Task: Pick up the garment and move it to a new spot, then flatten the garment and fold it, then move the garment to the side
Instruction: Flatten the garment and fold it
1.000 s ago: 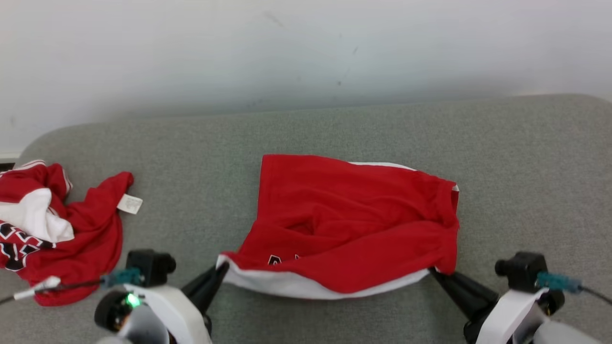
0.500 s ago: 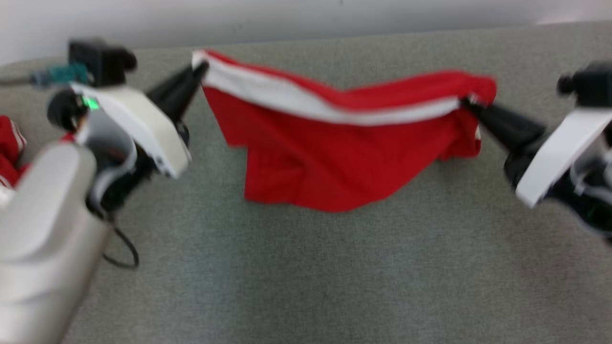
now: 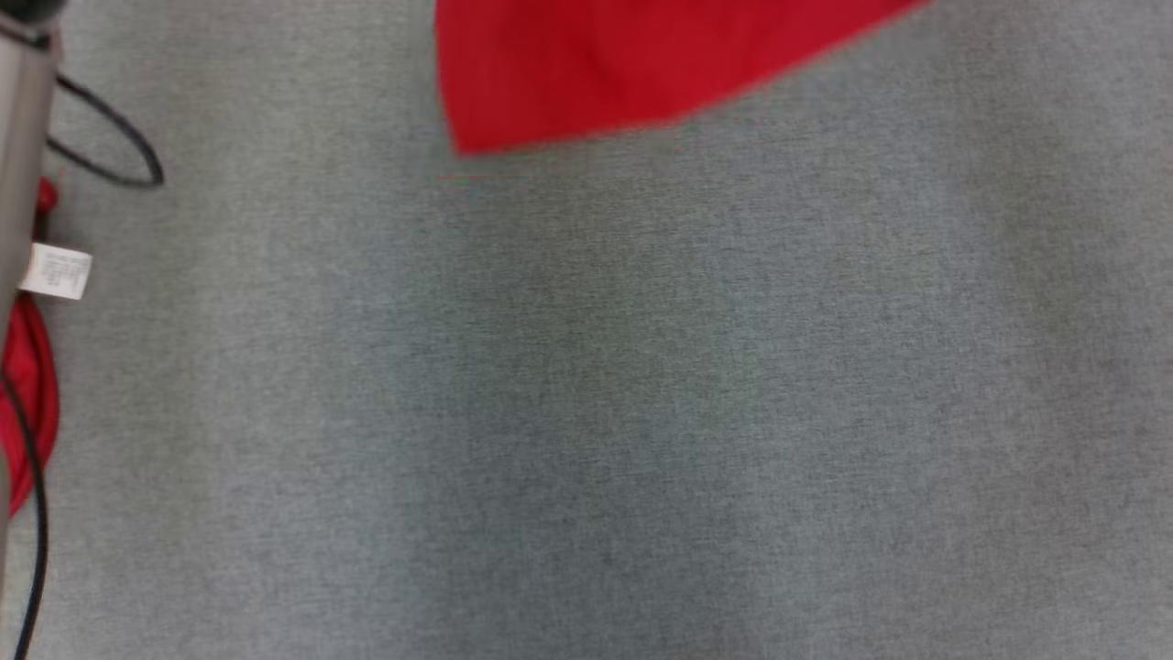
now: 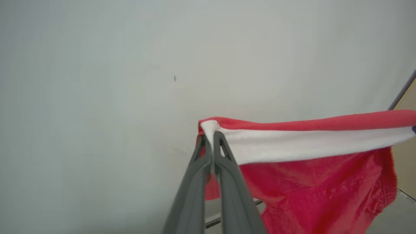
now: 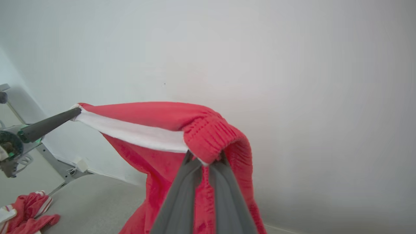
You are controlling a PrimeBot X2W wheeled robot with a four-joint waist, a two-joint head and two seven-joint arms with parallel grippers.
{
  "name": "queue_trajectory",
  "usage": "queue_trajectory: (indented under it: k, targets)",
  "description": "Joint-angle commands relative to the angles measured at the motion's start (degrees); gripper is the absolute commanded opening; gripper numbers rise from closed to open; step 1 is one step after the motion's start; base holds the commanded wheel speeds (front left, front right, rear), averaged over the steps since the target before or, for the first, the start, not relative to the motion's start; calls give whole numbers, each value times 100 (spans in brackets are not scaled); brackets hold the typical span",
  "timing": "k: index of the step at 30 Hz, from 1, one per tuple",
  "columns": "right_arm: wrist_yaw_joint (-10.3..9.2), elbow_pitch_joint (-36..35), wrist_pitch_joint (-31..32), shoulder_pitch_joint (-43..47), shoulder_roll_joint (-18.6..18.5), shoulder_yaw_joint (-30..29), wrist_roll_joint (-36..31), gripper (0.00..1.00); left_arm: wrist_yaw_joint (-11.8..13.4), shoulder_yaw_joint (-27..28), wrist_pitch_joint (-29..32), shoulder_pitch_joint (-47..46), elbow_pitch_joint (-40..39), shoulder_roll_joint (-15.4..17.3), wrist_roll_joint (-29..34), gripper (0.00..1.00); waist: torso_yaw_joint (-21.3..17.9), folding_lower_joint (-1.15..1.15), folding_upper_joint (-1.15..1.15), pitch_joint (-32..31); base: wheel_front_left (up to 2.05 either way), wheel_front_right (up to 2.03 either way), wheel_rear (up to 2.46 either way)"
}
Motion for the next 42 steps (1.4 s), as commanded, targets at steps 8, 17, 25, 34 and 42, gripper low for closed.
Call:
queue_trajectory:
  k: [8, 17, 25, 34, 42]
  targets:
    - [-12, 725, -773, -864, 235, -81, -144, 0, 12, -253, -562, -1128, 683, -186, -243, 0, -12, -2, 0, -36, 0, 0, 0]
    - [-11, 582, -649, -315, 118, 561, 83, 0, 11, -997, -266, -621, 612, -125, -971, 0, 131, -2, 0, 13, 0, 0, 0]
    - [-11, -121, 7, 692, -164, 1438, 556, 0, 11, -1865, 277, 602, 95, 562, -1691, 0, 120, -2, 0, -459, 0, 0, 0]
    - [-11, -1071, 732, 2019, -630, 2028, 916, 0, 12, -2461, 1222, 2144, -730, 1455, -2692, 0, 95, -2, 0, -1487, 0, 0, 0]
    - [-11, -1865, 1083, 3266, -1073, 2107, 997, 0, 69, -2799, 1962, 3404, -1554, 2031, -3419, 0, 133, -2, 0, -2278, 0, 0, 0]
